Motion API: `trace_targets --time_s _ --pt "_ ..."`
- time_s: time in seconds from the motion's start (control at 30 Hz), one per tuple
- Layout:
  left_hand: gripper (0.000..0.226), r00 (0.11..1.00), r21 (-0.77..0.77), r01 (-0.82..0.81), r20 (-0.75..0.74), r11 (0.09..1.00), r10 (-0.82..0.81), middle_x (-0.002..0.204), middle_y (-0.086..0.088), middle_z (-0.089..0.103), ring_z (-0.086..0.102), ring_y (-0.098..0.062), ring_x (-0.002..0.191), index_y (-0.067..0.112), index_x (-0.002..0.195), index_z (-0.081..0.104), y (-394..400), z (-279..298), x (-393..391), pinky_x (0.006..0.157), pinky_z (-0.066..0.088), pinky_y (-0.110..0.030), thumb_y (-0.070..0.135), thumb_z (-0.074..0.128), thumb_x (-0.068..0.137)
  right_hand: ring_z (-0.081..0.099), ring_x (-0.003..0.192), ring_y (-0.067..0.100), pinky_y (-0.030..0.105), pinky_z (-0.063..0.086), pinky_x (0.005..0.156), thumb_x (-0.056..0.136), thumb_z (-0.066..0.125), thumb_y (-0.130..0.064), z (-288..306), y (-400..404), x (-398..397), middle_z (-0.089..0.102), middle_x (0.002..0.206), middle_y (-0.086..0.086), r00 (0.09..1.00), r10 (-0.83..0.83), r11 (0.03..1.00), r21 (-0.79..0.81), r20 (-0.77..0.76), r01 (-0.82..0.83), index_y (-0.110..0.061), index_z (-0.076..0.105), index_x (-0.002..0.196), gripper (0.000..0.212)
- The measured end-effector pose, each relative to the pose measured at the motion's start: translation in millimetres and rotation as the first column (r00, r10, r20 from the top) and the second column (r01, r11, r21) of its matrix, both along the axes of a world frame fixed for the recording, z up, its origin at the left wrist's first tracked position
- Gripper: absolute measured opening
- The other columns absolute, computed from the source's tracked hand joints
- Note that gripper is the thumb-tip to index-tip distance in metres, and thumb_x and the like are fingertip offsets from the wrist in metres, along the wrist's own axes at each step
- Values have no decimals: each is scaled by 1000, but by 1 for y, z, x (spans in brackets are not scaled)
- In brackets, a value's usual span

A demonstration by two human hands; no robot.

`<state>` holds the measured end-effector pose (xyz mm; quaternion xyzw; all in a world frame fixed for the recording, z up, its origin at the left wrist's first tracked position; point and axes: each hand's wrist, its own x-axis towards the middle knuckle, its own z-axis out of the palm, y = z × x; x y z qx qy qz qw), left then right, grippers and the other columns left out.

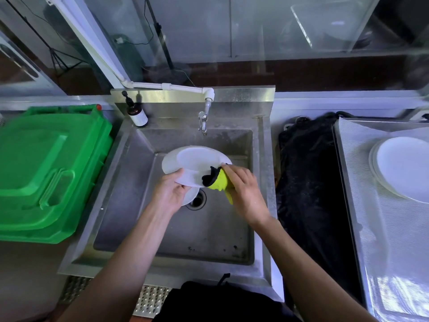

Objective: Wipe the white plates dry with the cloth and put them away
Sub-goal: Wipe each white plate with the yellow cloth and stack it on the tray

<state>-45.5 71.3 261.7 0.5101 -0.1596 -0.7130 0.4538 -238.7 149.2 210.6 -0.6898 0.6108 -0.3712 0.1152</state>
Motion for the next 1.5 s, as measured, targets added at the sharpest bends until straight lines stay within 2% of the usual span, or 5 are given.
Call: trace_targets --time_s 0.23,0.33,0.6,0.97,1.5 --pt "29 998 -49 32 56 998 -30 117 -15 72 69 -30 108 5 122 65 8 -6 -2 83 61 -41 -6 56 96 55 112 19 30 41 86 91 67 -18 17 -9 10 60 129 1 868 -190 938 346 459 23 -40 36 140 62" --pt "33 997 -42 61 56 997 -59 120 -18 72 71 -31 104 2 128 62 14 -7 -10 86 61 -44 -5 55 96 49 129 15 15 35 101 94 66 -18 22 -12 23 55 144 -2 893 -167 966 249 419 64 -24 45 146 56" --pt "38 996 -92 74 52 993 -70 132 -24 65 66 -37 115 0 133 60 24 -6 -23 106 49 -55 -4 55 96 31 149 32 51 35 113 109 41 -27 13 -14 45 34 162 4 975 -197 944 290 105 160 -15 42 153 46" --pt "45 999 -57 51 18 997 -50 140 -18 61 65 -34 118 7 148 49 26 5 -29 82 59 -34 6 43 103 20 153 33 51 30 117 109 38 -27 19 8 77 23 167 8 986 -164 961 226 12 157 -14 34 156 49" --pt "38 960 -246 208 -133 947 -246 116 -7 75 71 -26 109 19 105 80 33 -1 2 94 58 -45 -3 51 94 12 156 23 41 16 126 110 36 -20 18 0 29 17 169 7 884 -352 906 350 309 239 -13 25 159 51"
